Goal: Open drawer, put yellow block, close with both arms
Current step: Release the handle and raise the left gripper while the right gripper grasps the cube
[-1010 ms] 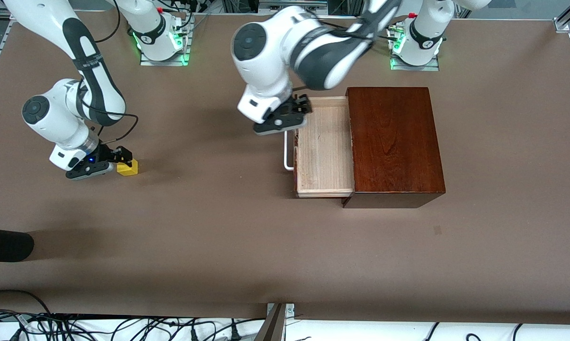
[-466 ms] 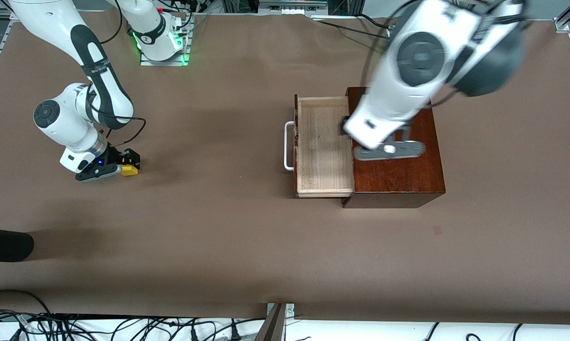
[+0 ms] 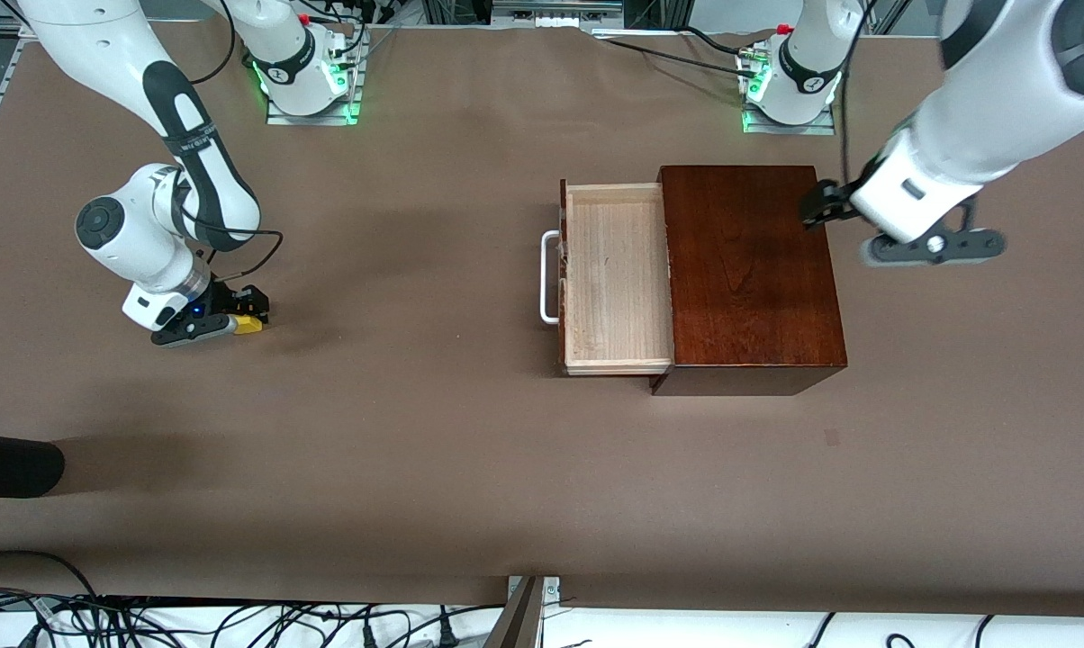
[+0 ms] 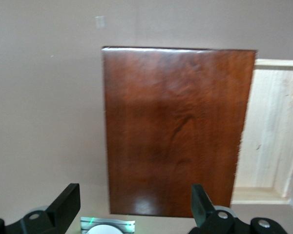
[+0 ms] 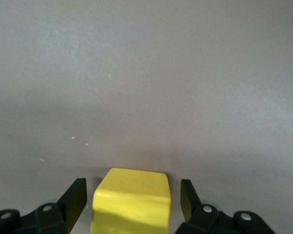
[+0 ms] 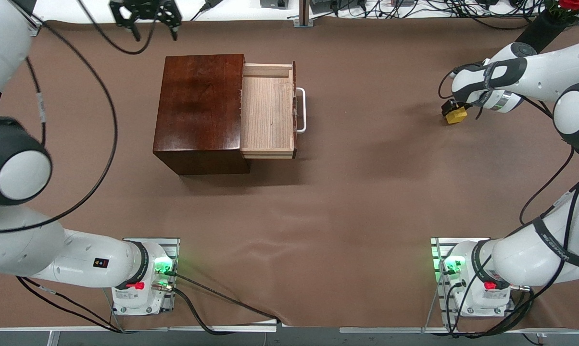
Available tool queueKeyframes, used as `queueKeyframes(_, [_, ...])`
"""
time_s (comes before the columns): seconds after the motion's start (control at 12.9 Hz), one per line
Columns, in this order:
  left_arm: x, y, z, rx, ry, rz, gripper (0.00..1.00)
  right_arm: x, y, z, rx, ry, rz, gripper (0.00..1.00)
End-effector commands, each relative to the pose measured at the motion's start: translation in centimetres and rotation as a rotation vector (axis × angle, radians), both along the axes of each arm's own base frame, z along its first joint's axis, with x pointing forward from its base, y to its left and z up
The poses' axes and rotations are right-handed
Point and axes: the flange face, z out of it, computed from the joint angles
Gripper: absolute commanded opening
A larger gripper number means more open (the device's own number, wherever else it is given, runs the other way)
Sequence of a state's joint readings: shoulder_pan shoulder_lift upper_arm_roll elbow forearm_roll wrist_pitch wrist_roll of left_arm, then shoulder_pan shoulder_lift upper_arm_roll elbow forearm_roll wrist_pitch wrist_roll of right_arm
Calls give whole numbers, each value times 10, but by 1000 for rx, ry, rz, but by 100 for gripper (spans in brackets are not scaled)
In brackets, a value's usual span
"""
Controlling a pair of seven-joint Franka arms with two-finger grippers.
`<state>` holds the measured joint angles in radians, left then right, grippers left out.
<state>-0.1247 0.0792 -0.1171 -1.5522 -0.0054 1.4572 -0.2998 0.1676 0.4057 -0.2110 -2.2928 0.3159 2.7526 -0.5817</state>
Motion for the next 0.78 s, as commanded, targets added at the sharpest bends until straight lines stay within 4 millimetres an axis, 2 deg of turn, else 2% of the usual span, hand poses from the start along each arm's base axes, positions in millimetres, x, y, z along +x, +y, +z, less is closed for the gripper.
queueKeyframes(0.0, [-30,30,-18,-15,-51,-26,100,0,-2,-5,10,-7,-7,42])
queueKeyframes(0.08, [-28,36,-24,-19,-65,-20,100,0,-3,-5,11,-6,-11,24])
queueKeyframes(0.16, [-23,44,-25,-21,-73,-5,100,2,-2,0,13,-14,-9,14])
queueKeyframes(0.31, [-17,50,-19,-22,-96,5,100,9,2,21,26,-43,-4,11])
queueKeyframes(0.39, [-12,49,-12,-26,-111,5,100,17,5,38,48,-40,2,11])
queueKeyframes(0.54, [-2,53,-23,-27,-92,14,100,39,12,75,91,-27,23,11])
queueKeyframes(0.7, [12,51,-18,-29,-102,26,100,59,17,110,123,-21,41,11])
